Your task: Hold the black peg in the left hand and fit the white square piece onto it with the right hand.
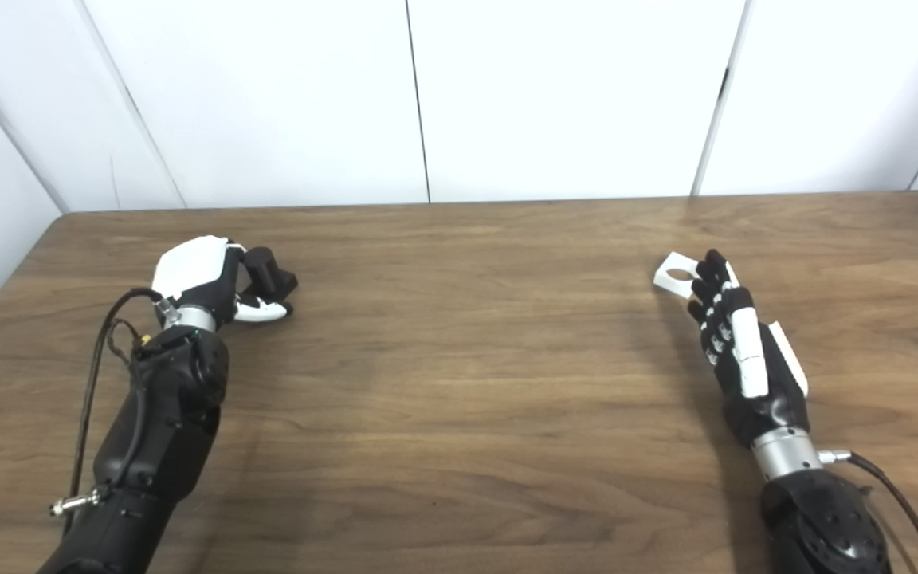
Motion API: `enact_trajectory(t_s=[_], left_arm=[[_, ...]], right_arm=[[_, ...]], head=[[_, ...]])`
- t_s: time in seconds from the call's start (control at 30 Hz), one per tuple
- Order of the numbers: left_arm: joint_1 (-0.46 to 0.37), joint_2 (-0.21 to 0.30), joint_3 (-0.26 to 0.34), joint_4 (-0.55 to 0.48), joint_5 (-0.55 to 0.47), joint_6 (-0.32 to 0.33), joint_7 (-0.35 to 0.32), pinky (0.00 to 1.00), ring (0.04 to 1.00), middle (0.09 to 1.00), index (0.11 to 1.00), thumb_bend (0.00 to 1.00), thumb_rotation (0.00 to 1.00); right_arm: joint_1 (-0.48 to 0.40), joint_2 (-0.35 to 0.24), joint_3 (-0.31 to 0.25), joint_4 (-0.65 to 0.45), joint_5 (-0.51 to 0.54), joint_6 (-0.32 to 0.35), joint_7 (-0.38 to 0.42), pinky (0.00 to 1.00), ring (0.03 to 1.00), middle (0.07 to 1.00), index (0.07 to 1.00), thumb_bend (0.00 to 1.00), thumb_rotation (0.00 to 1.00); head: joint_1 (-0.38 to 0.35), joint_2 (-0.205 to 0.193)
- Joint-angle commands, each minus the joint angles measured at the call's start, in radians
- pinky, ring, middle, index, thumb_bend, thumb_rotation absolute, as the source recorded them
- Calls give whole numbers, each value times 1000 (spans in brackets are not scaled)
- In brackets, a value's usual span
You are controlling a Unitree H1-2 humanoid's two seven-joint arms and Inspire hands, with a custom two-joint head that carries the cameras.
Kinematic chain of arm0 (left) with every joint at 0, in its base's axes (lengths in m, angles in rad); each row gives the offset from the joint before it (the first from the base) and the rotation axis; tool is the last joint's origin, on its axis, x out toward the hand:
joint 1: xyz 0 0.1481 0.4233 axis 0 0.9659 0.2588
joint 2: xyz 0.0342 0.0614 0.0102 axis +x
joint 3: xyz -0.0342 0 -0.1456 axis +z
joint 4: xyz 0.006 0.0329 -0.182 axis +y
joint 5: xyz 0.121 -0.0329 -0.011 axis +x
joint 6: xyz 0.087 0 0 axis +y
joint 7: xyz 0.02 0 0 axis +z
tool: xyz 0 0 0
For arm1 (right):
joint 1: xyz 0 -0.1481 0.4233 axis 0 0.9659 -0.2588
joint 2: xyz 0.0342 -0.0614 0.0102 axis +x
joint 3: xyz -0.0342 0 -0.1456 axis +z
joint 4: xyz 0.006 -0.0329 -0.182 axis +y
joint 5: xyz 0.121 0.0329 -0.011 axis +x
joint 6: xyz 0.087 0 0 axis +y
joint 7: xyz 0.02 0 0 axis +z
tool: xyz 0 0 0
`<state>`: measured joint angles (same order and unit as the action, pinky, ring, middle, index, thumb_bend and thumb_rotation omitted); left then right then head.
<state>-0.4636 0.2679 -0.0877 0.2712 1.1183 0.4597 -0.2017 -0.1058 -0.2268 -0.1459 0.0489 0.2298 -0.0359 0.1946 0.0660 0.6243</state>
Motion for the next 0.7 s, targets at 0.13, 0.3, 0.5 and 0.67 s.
enact_trajectory(t_s=[0.13, 0.3, 0.5, 0.67], left_arm=[[-28, 22, 3, -12, -14, 10, 23, 1000, 1000, 922, 614, 743, 216], [-24, 22, 2, -13, -34, 9, 41, 1000, 1000, 918, 663, 744, 175], [-21, 27, -6, -15, -57, 9, 66, 1000, 1000, 903, 572, 733, 136], [-15, 25, -2, -28, -75, 10, 68, 1000, 1000, 906, 623, 733, 111]], right_arm=[[29, 8, 1, 34, 8, -21, 5, 1000, 1000, 1000, 1000, 570, 1000], [30, 6, 2, 28, 5, -18, 4, 1000, 1000, 1000, 1000, 562, 1000], [26, 6, 2, 27, 1, -13, 0, 1000, 1000, 1000, 1000, 575, 1000], [23, 8, 4, 26, -9, -6, -12, 1000, 1000, 1000, 1000, 594, 1000]], head=[[0, 0], [1, 0], [-2, 1], [-2, 1]])
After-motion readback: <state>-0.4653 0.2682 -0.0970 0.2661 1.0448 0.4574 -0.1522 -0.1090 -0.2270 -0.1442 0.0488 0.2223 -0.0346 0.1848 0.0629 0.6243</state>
